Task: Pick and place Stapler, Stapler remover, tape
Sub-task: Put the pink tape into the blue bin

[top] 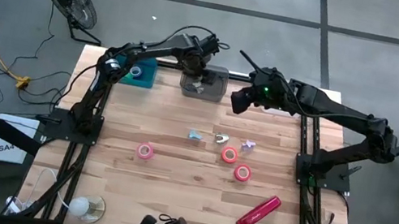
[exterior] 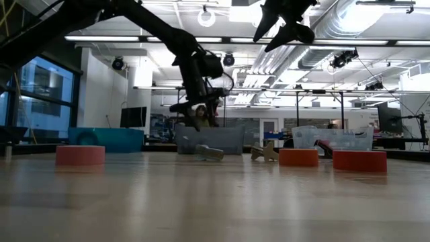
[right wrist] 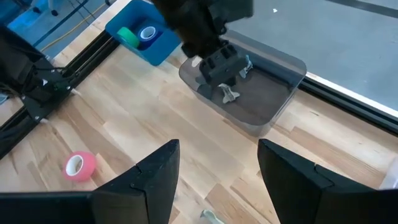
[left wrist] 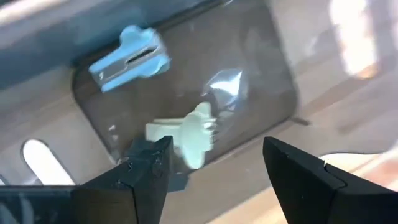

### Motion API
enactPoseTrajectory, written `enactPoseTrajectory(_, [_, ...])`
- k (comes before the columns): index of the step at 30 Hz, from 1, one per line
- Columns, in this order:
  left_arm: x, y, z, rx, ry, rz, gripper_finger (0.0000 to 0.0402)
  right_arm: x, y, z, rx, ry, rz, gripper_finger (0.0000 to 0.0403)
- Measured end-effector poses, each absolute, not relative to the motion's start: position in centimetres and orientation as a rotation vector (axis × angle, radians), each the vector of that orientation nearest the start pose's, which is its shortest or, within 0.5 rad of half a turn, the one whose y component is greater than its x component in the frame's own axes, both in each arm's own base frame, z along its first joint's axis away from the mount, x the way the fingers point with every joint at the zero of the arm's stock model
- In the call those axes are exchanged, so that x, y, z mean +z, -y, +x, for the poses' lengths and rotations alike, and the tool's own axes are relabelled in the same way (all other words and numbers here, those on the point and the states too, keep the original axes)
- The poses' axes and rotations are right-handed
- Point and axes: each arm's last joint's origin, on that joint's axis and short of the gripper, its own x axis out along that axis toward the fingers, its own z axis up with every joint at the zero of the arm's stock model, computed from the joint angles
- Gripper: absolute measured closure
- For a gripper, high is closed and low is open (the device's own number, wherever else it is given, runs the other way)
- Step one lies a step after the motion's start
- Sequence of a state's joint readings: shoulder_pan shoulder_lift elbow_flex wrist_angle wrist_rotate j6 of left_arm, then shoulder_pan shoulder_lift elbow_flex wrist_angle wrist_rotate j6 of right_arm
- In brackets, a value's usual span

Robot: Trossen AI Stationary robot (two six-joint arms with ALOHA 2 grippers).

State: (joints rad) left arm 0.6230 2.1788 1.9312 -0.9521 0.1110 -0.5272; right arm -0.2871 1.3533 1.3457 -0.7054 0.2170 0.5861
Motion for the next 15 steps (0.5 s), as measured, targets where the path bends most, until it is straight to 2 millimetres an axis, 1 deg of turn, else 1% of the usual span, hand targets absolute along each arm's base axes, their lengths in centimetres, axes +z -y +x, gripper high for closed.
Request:
enactPoseTrajectory(5, [24.7, -25.9, 38.2, 0.717, -0.973, -0.867, 0.0157, 35.6, 8.5, 26.8, -0.663, -0.566, 0.57, 0.0194])
enactPoseTrajectory(8, [25.4, -25.4, 38.4, 0.697, -0.988, -0.843, 0.0157, 35.6, 8.5, 26.8, -0.652, -0.569, 0.574, 0.0194])
enactPoseTrajectory(11, [25.8, -24.5, 38.6, 0.689, -1.026, -0.811, 0.0157, 35.6, 8.5, 26.8, -0.649, -0.57, 0.575, 0.0194])
enactPoseTrajectory(15, [26.0, -22.9, 38.8, 0.675, -1.119, -0.756, 0.0156, 35.6, 8.3, 26.8, -0.639, -0.58, 0.557, 0.0194])
